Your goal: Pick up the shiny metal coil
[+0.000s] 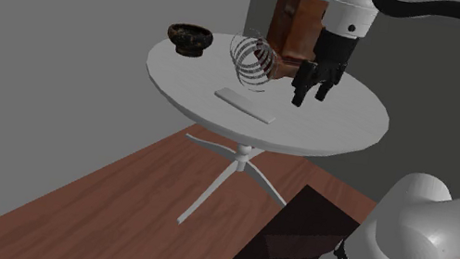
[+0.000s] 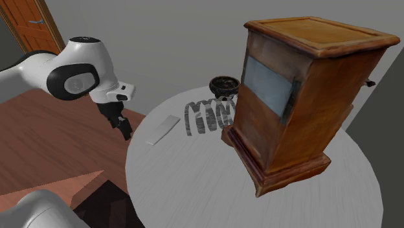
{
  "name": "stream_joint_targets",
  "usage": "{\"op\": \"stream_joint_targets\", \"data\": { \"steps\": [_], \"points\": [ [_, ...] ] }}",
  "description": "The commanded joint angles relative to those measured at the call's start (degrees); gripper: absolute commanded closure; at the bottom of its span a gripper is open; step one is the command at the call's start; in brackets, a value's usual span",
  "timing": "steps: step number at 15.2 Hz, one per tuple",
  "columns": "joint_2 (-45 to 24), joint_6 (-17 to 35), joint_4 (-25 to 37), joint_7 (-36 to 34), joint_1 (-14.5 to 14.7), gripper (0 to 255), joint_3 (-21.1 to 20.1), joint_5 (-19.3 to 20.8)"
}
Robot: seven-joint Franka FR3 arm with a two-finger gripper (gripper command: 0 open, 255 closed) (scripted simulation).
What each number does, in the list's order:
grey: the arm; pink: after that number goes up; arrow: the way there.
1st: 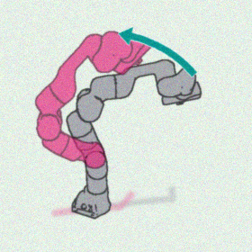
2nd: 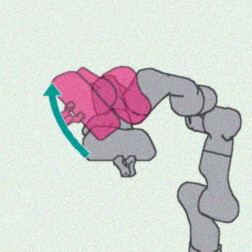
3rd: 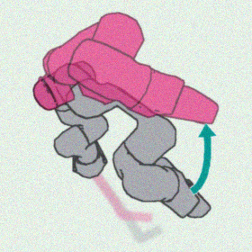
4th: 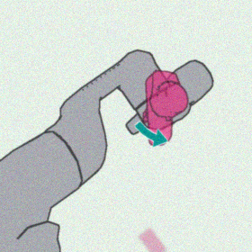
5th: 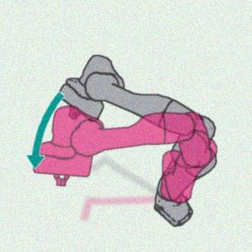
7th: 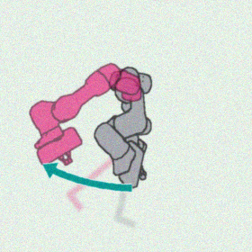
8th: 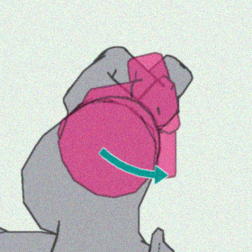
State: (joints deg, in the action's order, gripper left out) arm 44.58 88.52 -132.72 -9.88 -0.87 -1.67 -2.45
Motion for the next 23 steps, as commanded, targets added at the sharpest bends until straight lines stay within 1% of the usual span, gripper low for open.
{"op": "stream_joint_targets", "data": {
  "steps": [1,7,12,17,23],
  "points": [
    [0.0,0.0,0.0,0.0,0.0,0,0.0,0.0],
    [-8.7,1.3,7.5,18.5,2.1,0,6.6,7.8],
    [-17.5,2.8,15.9,33.4,4.1,0,10.9,12.0],
    [-27.0,4.1,26.0,47.9,6.0,0,14.2,14.2],
    [-39.4,4.8,40.3,64.8,7.4,0,16.4,14.3]
  ]
}}
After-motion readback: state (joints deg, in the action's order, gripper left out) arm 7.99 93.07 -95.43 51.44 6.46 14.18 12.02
